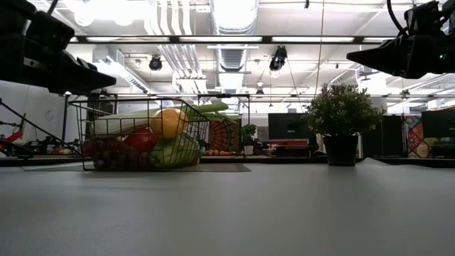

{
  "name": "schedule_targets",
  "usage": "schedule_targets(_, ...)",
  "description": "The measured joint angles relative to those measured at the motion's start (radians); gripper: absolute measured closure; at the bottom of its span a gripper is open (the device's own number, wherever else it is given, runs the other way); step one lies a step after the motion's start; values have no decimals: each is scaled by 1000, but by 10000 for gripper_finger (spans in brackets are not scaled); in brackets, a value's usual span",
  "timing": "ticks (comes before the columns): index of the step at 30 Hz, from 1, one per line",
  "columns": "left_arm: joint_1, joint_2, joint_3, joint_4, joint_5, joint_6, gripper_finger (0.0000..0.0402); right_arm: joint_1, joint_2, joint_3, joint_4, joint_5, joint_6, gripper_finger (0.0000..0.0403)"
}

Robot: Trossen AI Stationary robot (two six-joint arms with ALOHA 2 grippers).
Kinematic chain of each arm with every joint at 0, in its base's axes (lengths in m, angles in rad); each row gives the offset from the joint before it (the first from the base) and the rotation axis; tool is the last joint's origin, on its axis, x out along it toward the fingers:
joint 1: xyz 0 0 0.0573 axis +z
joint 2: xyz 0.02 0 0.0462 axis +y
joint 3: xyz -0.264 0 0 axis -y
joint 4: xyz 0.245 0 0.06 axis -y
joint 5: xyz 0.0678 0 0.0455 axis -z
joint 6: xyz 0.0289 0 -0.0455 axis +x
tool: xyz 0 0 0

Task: Build produce basket
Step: Return to Home Position

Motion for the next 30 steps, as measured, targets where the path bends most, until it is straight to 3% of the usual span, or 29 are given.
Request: schedule_targets(30,0,53,0,0,0,0,402,0,0,0,0,0,0,332)
